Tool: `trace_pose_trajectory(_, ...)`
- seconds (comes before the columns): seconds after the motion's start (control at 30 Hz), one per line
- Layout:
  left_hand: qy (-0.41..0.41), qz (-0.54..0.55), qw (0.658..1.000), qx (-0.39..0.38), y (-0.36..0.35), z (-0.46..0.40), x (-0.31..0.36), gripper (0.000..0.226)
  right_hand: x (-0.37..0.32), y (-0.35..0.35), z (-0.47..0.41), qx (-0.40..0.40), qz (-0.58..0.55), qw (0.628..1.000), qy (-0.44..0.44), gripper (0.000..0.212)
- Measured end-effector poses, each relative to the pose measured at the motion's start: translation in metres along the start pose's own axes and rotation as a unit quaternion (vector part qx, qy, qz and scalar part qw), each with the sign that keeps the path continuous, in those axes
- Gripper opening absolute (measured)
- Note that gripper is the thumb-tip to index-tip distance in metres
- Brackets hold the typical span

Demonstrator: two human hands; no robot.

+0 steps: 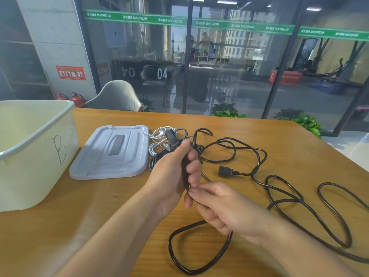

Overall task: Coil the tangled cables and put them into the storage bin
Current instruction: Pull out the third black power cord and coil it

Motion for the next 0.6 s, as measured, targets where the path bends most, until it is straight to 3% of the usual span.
trace_pose_trajectory(0.2, 0.027, -0.029, 0.996, -0.081, -0.004, 0.004, 0.008, 0.046, 0.009, 0.028, -0.003, -0.06, 0.077, 0.995, -0.018, 0.059)
trace_pose_trajectory(0.47, 0.075, -0.07, 0.967, -0.235, -0.01, 0.016, 0.02, 0.042, 0.016, 0.106, 0.028, -0.015, 0.155, 0.987, -0.041, 0.053)
trace_pose_trajectory(0.6, 0.1, -0.103, 0.949, -0.281, -0.009, 0.02, 0.021, 0.041, 0.014, 0.118, 0.037, 0.062, 0.232, 0.969, -0.059, 0.054)
Point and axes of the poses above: each hand's wrist, its own z-axis away from the middle knuckle, its own y-axis out of the back of the hand, x = y × z, the point moved 1 cm from there along -z, towards the middle knuckle, and after that the axes turned 8 degrees about -x, right-handed, at the moved point
